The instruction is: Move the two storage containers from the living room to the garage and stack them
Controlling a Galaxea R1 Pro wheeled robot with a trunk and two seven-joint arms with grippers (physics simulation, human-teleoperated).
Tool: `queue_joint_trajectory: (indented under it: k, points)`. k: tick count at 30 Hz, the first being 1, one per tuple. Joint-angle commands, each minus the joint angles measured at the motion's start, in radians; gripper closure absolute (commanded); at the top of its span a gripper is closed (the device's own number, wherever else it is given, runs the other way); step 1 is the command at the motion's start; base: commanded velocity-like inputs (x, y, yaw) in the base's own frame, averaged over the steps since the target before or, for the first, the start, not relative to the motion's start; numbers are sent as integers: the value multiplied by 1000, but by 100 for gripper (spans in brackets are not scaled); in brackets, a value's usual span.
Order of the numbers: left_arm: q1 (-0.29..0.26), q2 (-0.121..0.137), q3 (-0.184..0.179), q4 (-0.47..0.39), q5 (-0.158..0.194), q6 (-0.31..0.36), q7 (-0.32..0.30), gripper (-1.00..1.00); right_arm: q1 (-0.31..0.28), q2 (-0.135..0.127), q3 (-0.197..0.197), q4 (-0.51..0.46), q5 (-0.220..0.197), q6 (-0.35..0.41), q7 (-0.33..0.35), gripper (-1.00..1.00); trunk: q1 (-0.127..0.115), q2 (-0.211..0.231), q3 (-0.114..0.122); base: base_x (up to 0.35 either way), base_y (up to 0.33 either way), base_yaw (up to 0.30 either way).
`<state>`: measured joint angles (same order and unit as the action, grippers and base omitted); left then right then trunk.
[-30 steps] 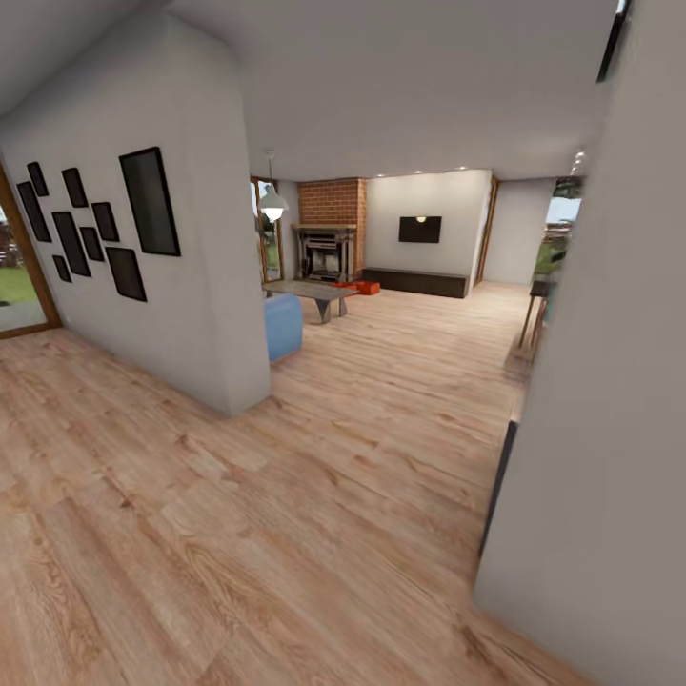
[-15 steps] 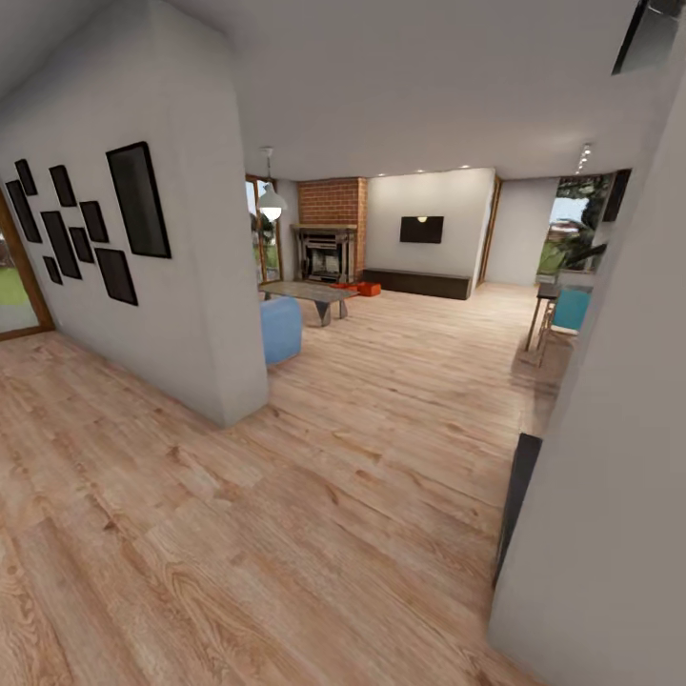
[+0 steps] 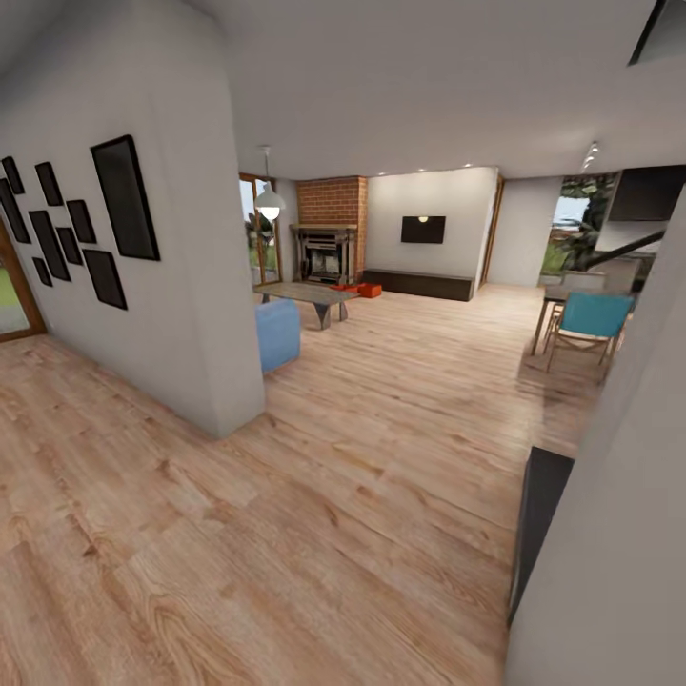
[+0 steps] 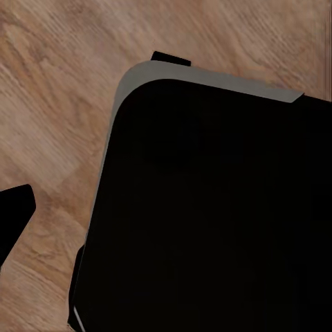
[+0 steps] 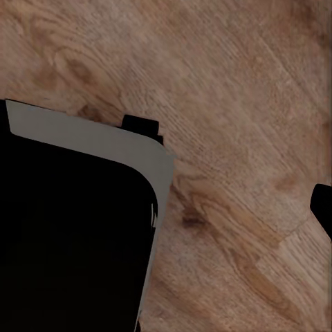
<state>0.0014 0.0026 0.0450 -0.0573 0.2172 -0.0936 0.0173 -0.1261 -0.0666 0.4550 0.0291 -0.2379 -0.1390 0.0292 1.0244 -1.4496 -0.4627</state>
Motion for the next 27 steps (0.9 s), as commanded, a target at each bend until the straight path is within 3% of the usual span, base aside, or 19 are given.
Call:
queue_joint_trajectory:
  k: [1, 27]
  points:
    - [0, -1, 4, -1, 1, -1, 1, -100, -1, 0, 8, 3, -10, -6, 3, -100, 1, 0, -1, 333, 0, 0]
    - [0, -4, 6, -1, 0, -12, 22, -100, -1, 4, 7, 3, -8, -11, -2, -100, 1, 0, -1, 333, 0, 0]
